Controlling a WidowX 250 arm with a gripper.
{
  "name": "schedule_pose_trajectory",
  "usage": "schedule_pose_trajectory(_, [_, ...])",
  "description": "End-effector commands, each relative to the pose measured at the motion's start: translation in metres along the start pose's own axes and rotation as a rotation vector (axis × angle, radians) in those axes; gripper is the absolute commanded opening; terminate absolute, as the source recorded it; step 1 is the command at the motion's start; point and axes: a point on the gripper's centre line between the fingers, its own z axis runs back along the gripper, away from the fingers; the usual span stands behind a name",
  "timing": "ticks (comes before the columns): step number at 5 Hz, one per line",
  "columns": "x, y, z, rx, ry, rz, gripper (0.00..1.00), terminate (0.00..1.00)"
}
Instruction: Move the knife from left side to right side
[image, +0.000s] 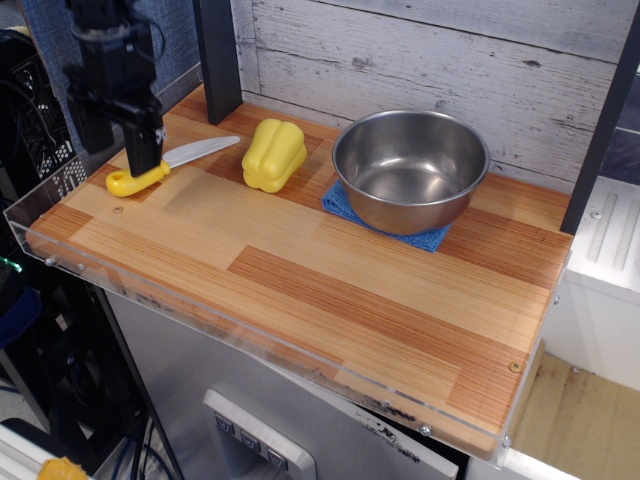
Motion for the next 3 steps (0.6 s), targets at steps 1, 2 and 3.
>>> schedule_pose_trajectory(1, [0.015, -0.002, -0.01, -0.006, 0.002, 0.083, 1.0, 0.0])
schedule_pose_trajectory(2, [0.023, -0.009, -0.016, 0.001, 0.027, 0.092, 1.0, 0.0])
schedule_pose_trajectory(3, [0.028, -0.019, -0.017, 0.009, 0.035, 0.083, 0.0, 0.0])
